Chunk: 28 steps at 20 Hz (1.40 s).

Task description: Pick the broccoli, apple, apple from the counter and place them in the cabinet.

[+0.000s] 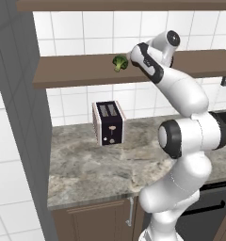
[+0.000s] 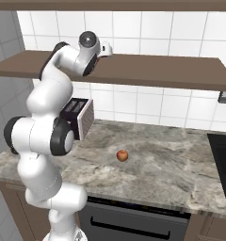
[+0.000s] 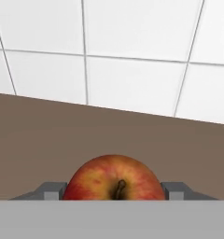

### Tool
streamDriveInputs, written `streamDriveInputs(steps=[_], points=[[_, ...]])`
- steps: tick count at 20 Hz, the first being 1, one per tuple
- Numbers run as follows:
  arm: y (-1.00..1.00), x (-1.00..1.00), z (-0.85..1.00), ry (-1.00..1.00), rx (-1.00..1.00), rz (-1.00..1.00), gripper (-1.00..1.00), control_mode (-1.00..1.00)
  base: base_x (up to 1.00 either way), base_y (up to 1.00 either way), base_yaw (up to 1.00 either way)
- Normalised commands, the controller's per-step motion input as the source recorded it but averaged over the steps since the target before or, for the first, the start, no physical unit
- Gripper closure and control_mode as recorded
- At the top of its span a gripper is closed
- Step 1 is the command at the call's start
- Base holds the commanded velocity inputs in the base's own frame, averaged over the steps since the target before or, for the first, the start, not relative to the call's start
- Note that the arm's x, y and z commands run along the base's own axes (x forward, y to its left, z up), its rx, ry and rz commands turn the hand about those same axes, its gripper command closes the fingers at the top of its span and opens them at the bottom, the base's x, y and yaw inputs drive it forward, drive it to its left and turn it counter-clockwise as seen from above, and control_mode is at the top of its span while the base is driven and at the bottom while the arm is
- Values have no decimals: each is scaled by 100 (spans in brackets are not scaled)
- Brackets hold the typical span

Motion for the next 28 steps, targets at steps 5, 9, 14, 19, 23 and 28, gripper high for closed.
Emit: streamDriveInputs(steps=[5,9,14,19,23,28], points=[[7,1,-3,-1,0,2,-100,-100,0,0,0],[0,-10,-6,-14,0,0,-100,-100,0,0,0],[0,-7,-4,-33,0,0,-100,-100,0,0,0],[-4,-39,9,-41,0,0,-100,-100,0,0,0],[-29,-99,46,-17,2,0,-100,-100,0,0,0],[-40,-100,50,-2,4,-2,-100,-100,0,0,0]])
